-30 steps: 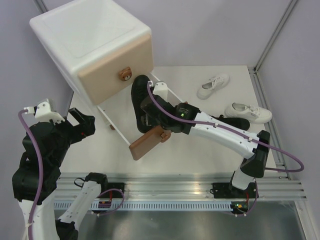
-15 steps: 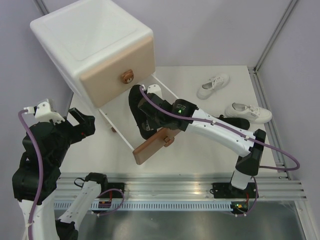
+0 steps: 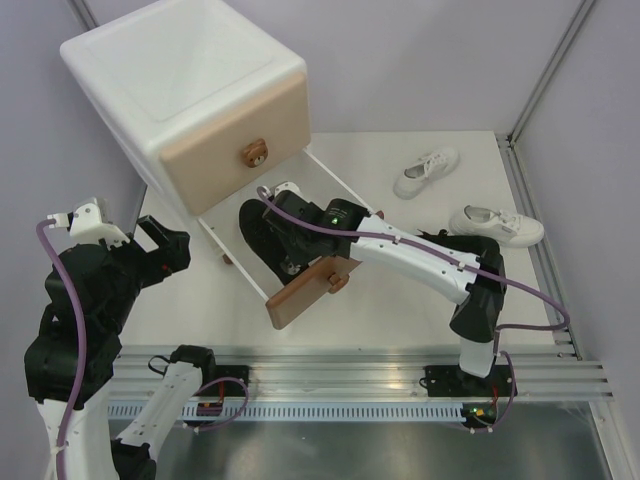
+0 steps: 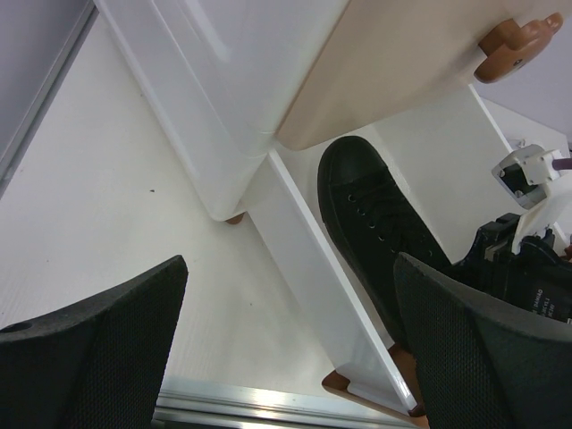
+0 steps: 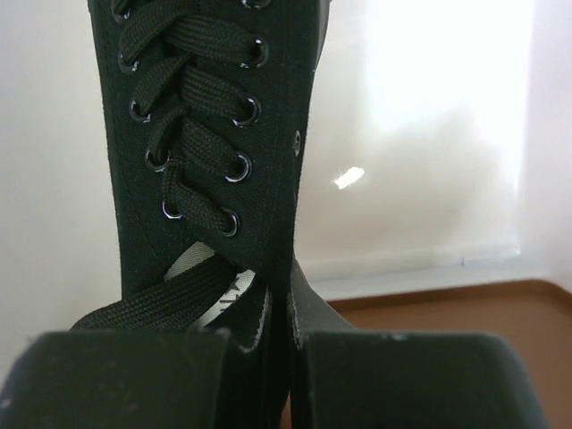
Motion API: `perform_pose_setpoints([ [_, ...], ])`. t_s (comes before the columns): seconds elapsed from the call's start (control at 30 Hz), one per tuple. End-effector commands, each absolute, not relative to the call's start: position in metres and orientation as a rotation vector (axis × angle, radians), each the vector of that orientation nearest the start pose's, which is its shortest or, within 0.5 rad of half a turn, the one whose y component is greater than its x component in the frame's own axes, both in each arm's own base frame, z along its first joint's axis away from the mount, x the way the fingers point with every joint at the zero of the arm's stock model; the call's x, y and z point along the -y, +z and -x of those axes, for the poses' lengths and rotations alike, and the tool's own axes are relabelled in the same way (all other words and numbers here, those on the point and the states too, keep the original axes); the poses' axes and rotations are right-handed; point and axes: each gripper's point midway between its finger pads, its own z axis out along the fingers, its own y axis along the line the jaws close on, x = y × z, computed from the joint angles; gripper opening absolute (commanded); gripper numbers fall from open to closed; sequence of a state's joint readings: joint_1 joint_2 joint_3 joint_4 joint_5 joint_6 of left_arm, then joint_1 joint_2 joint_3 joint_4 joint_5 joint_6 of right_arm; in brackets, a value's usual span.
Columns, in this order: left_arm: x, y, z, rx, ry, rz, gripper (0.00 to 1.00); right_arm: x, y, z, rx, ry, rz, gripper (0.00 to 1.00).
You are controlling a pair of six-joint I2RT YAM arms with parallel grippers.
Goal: Place and organize the shoes in the shoe cabinet
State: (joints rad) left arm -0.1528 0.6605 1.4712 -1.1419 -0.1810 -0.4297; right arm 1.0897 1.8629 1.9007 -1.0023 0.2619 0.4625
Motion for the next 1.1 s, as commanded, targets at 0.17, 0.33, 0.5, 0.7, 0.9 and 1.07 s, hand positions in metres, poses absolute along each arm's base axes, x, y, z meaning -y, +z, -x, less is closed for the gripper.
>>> perform_pose_setpoints([
  [0.17, 0.011, 0.382, -0.168, -1.841, -0.232, 0.396, 1.0, -0.438, 0.239, -0.268, -2.209, 0.526, 0.618, 0.01],
  [0.33, 0.01, 0.382, -0.167, -1.842, -0.229, 0.396, 1.0, -0.442, 0.211, -0.28, -2.244, 0.511, 0.578, 0.0],
  [0.5, 0.009, 0.381, -0.167, -1.844, -0.223, 0.398, 1.0, -0.437, 0.181, -0.289, -2.287, 0.48, 0.553, 0.01],
  [0.7, 0.009, 0.38, -0.167, -1.846, -0.22, 0.401, 1.0, -0.436, 0.161, -0.297, -2.319, 0.459, 0.554, 0.0],
  [0.9, 0.006, 0.379, -0.166, -1.849, -0.208, 0.411, 1.0, -0.436, 0.143, -0.301, -2.35, 0.45, 0.55, 0.0],
  [1.07, 0.005, 0.379, -0.166, -1.851, -0.197, 0.416, 1.0, -0.432, 0.135, -0.302, -2.362, 0.447, 0.534, 0.01],
])
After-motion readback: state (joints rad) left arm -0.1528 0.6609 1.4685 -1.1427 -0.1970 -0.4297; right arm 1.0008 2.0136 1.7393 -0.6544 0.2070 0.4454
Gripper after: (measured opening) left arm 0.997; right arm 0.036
